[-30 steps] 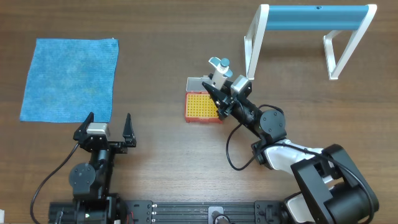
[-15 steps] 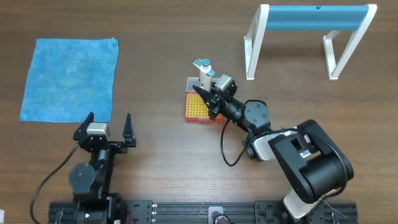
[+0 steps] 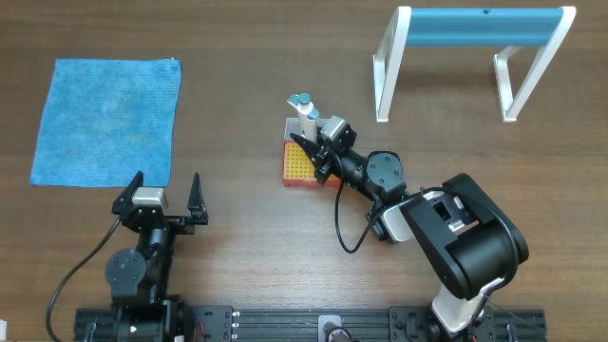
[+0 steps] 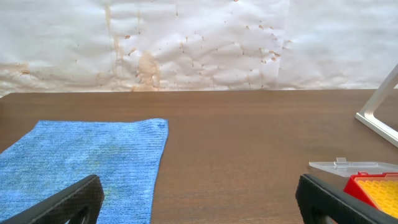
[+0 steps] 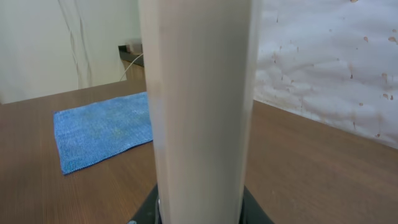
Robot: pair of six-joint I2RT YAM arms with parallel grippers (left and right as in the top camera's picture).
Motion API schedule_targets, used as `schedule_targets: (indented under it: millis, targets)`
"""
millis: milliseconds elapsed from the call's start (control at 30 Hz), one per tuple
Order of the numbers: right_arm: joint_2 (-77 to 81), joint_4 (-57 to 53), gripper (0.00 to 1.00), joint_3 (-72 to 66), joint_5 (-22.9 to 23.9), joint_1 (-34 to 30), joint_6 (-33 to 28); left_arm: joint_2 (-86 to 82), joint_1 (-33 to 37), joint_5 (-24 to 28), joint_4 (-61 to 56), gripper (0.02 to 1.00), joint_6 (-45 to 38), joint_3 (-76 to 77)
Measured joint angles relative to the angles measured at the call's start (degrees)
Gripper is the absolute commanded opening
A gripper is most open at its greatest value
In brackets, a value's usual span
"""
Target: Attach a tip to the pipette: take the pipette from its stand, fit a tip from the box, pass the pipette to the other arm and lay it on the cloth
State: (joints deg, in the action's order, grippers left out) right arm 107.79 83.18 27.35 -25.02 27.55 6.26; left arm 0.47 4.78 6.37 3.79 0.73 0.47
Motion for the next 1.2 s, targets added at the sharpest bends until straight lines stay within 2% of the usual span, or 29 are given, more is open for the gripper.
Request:
schedule_targets:
  millis: [1200]
  targets:
    - [2.23, 0.24, 0.080, 1.16, 0.22, 0.00, 0.55, 0.00, 0.00, 0.02, 0.00, 0.996, 0.00, 0.00]
